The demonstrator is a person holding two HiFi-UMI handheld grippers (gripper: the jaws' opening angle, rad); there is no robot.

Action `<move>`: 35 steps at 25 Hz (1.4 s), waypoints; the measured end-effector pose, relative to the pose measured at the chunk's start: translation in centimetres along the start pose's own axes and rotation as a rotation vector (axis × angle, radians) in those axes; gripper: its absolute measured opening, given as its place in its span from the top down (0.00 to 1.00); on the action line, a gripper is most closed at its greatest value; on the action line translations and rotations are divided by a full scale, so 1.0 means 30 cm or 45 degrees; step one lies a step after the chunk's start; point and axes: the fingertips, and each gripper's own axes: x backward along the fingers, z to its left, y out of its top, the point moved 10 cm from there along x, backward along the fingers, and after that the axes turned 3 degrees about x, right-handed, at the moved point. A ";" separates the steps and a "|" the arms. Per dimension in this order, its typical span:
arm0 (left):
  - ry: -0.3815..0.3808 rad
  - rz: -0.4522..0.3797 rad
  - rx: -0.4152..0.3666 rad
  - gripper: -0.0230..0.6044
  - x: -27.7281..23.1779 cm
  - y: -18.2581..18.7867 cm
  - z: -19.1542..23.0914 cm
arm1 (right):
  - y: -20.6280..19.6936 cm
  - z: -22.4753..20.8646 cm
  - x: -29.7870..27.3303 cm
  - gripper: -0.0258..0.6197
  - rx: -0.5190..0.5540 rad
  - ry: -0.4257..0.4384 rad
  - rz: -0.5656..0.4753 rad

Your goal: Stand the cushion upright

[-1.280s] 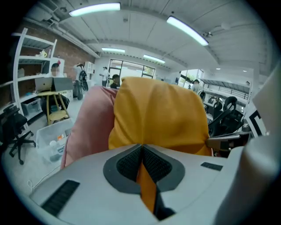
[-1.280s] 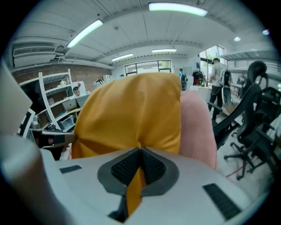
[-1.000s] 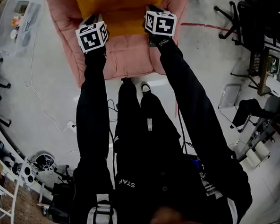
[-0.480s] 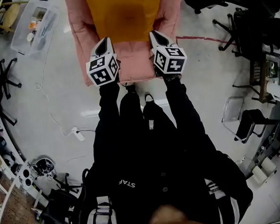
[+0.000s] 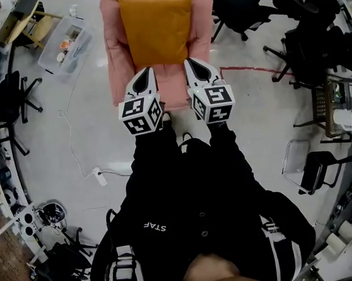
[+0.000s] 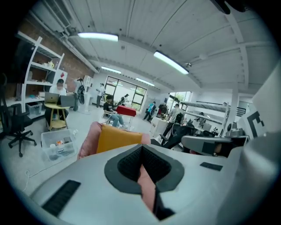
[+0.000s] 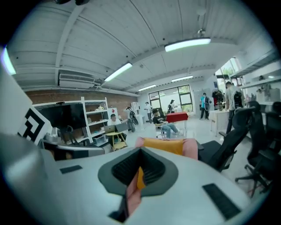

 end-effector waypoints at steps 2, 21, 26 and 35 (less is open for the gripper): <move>-0.002 -0.034 -0.027 0.96 0.081 0.013 -0.071 | 0.042 0.024 0.090 0.94 0.021 0.011 -0.055; 0.028 -0.350 -0.201 0.96 0.466 0.145 -0.410 | 0.206 0.117 0.499 0.94 0.132 0.113 -0.344; 0.043 -0.347 -0.201 0.96 0.490 0.126 -0.419 | 0.204 0.132 0.526 0.94 0.144 0.124 -0.350; 0.044 -0.331 -0.220 0.96 0.491 0.090 -0.464 | 0.179 0.110 0.570 0.94 0.136 0.121 -0.344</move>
